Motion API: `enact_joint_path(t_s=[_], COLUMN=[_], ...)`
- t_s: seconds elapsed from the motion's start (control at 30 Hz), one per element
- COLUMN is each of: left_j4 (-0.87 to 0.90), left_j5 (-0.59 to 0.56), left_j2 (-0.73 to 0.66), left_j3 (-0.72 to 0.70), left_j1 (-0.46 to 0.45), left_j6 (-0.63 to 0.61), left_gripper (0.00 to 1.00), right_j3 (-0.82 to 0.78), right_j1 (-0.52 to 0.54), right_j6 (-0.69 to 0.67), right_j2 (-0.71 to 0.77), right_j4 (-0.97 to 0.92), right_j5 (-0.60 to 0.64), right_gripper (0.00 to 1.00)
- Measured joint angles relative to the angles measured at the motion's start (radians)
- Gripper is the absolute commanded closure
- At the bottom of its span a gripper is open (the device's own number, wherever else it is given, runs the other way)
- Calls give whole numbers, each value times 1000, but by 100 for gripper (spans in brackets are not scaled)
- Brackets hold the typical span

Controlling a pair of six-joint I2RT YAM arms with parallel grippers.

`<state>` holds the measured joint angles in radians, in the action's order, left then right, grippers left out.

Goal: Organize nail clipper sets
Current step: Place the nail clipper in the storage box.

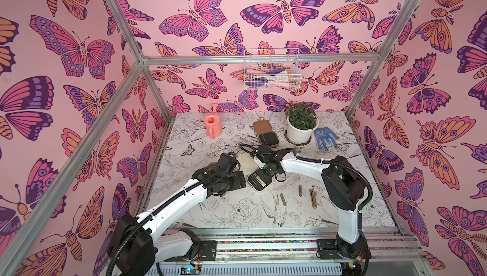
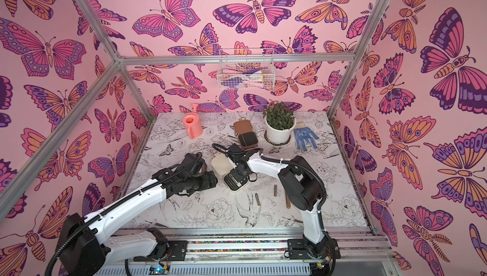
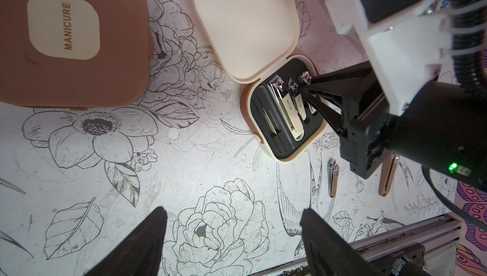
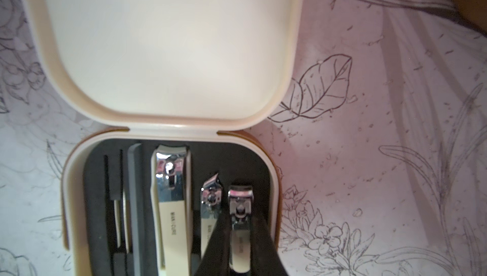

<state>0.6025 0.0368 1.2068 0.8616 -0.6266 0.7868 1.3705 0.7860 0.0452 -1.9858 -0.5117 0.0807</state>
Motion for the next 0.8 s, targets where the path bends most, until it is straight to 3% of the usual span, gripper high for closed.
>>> enact_joint_path(t_s=[0.8], left_j4=[0], left_j5=[0], left_j2=[7], left_j3=[0], left_j1=[5], left_j6=[0], left_gripper=[18], right_j3=[24], right_j1=[8], right_j6=[11], right_j2=[-19], right_j4=[-31], right_j5=[20], right_gripper=[95])
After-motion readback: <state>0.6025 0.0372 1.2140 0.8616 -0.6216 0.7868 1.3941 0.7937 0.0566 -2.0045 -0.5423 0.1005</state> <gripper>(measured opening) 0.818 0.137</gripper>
